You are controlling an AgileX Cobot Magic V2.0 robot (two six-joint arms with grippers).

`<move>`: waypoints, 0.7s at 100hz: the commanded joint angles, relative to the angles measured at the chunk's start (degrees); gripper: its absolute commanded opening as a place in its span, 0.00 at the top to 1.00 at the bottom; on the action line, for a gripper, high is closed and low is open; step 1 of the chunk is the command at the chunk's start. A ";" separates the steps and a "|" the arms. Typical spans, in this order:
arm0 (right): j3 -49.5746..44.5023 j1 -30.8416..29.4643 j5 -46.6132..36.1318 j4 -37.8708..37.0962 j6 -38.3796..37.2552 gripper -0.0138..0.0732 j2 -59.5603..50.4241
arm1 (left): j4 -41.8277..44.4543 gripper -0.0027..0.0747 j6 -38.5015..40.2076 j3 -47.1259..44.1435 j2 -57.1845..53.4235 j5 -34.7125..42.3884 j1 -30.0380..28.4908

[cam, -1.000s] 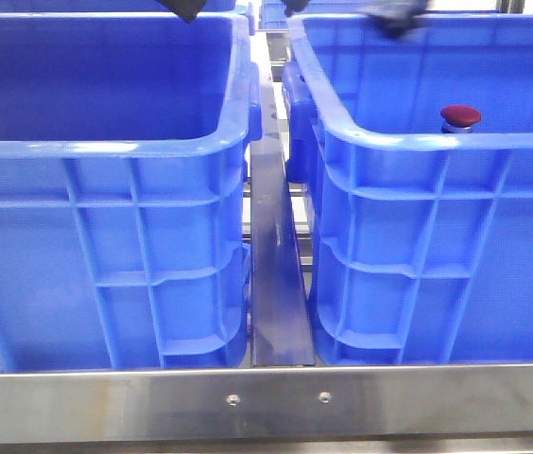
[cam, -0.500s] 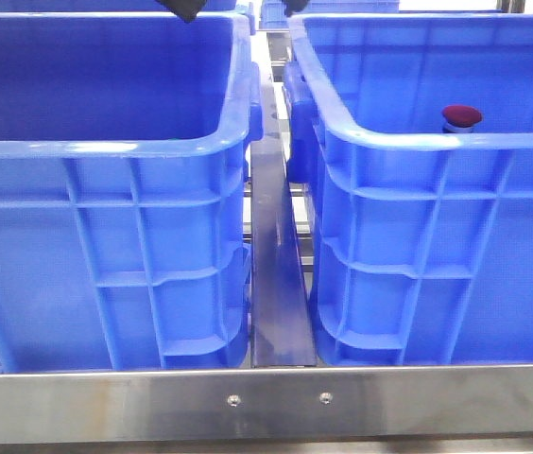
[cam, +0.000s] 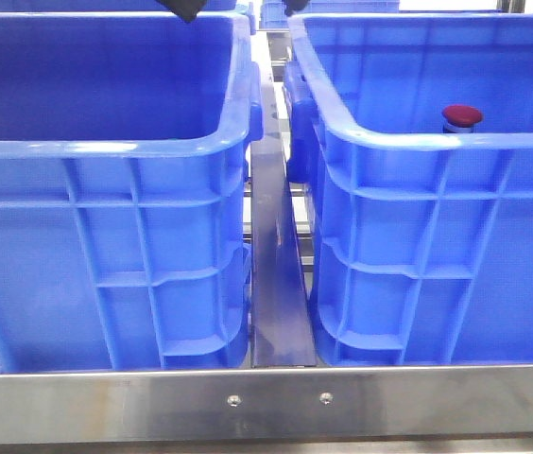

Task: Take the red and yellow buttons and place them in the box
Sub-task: 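Lower the yellow button beside the red one and open right gripper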

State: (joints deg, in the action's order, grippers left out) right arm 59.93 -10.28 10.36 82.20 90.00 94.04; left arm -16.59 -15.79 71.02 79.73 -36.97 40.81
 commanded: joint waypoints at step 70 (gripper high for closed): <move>7.14 -0.32 1.87 5.55 0.77 0.61 4.91 | -1.56 0.10 -0.04 2.17 -2.14 2.96 0.43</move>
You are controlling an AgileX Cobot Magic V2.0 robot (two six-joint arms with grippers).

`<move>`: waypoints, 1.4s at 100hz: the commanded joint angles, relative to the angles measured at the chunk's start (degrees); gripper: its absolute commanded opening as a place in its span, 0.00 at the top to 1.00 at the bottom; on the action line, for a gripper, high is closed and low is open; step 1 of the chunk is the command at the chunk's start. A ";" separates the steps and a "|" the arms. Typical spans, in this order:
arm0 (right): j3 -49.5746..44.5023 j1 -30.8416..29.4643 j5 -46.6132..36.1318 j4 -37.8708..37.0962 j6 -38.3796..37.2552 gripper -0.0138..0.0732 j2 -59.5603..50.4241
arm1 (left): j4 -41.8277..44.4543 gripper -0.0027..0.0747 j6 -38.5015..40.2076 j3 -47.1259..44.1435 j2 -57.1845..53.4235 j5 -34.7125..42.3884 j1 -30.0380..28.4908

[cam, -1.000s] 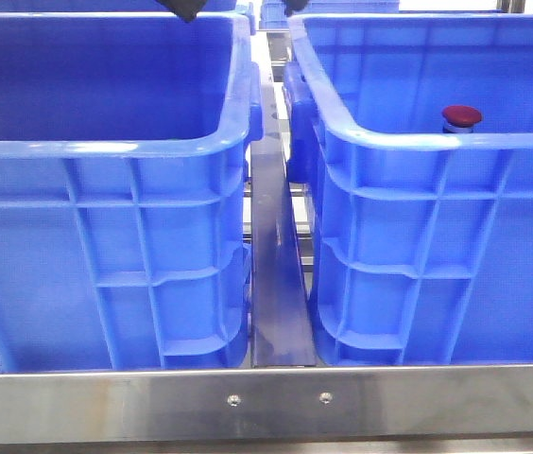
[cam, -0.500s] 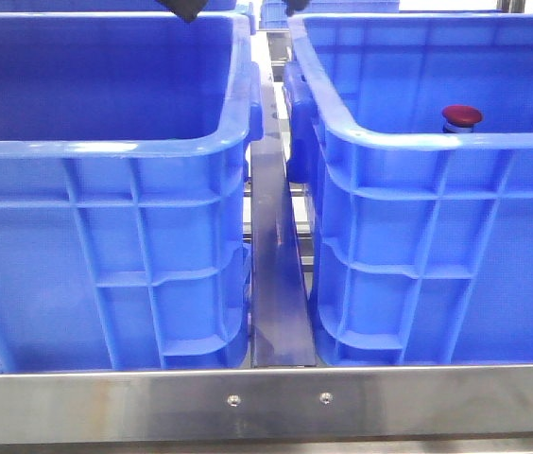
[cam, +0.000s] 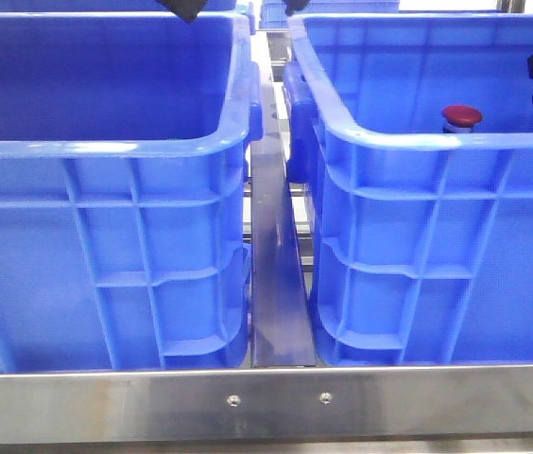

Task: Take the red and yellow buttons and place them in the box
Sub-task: 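Lower the yellow button beside the red one and open right gripper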

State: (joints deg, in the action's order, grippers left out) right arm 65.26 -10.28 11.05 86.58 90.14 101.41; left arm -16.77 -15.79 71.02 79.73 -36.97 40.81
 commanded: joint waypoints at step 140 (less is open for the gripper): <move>1.76 -0.32 4.09 1.17 0.62 0.38 -6.79 | -1.38 0.10 -0.04 2.17 -2.14 3.31 0.43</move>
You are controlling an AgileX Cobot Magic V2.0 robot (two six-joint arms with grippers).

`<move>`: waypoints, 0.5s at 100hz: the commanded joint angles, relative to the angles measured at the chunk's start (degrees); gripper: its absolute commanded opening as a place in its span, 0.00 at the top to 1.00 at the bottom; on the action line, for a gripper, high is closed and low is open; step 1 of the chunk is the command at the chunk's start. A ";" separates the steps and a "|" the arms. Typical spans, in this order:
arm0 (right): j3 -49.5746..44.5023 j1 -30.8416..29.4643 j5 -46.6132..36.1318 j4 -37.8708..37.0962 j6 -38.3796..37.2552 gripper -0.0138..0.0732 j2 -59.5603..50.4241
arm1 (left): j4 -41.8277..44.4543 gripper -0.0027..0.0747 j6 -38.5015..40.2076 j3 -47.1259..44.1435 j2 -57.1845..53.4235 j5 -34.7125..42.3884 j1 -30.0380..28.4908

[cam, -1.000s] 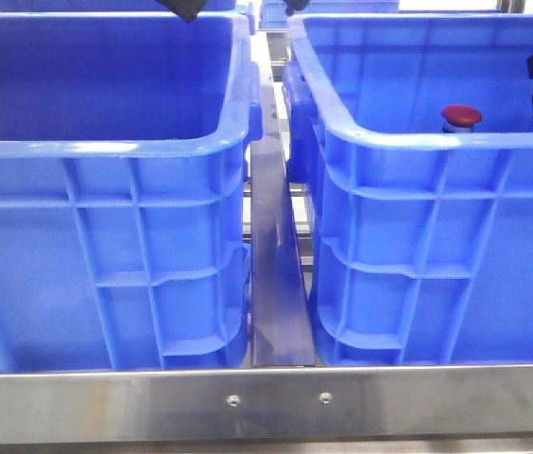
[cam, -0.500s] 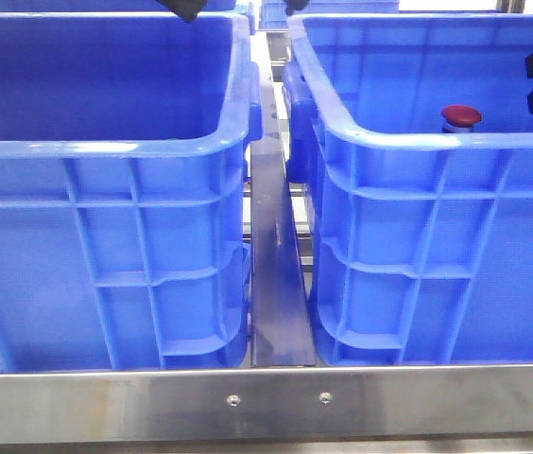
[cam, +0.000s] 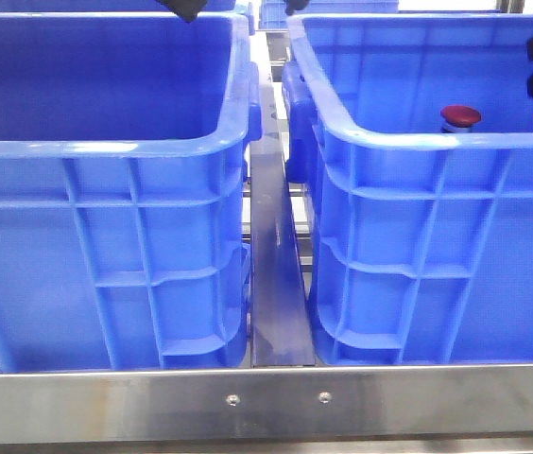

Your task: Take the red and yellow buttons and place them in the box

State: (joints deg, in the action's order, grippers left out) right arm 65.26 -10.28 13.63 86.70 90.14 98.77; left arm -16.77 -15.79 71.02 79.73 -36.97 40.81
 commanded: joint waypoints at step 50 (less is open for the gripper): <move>-11.68 -0.32 2.02 1.05 0.62 0.81 -24.63 | -0.99 0.88 6.87 -3.14 -8.49 11.59 -9.55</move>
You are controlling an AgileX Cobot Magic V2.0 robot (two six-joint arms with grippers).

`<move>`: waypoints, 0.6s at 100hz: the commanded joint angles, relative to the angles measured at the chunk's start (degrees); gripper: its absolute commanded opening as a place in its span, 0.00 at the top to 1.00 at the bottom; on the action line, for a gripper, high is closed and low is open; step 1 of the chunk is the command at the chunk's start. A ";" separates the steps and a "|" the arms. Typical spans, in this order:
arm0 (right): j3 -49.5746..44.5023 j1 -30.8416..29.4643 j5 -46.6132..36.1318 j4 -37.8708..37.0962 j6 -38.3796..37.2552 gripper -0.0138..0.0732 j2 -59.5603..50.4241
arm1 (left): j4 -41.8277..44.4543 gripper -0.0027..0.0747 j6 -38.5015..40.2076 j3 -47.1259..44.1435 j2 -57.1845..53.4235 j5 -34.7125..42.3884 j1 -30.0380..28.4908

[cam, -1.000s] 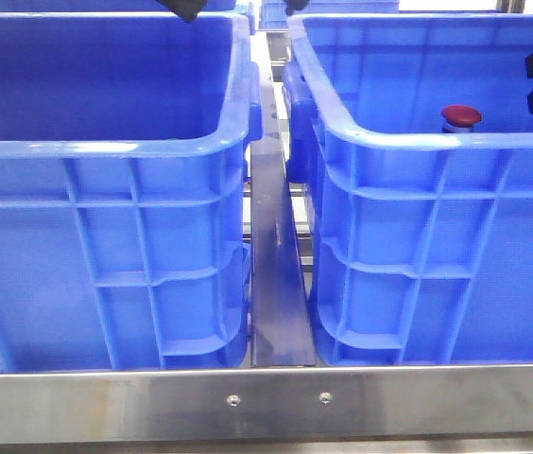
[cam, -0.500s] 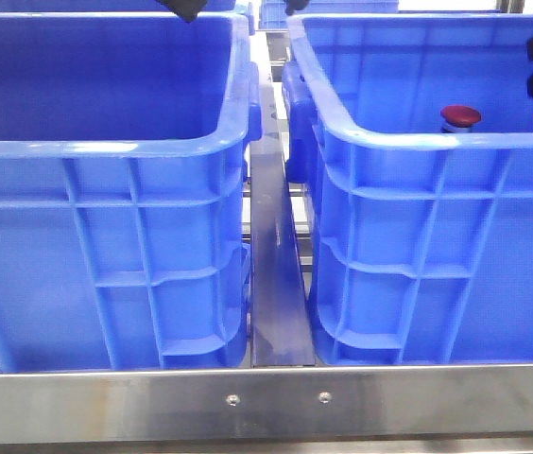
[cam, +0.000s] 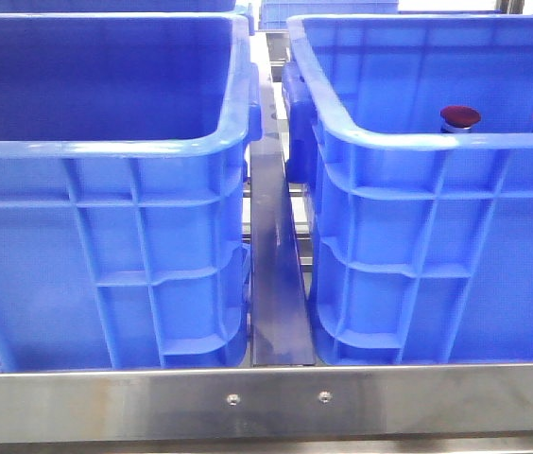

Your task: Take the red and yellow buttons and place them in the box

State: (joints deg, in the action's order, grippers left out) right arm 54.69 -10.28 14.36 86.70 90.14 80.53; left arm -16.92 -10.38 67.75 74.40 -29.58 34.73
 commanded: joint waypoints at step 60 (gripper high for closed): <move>-16.10 -0.32 3.84 4.23 0.01 0.92 -28.67 | 2.57 0.99 1.46 -19.77 -29.40 4.65 -30.60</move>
State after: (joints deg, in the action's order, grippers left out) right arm 38.80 -10.28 17.50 88.86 90.14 55.25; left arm -14.41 -9.34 49.11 49.86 -28.97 6.03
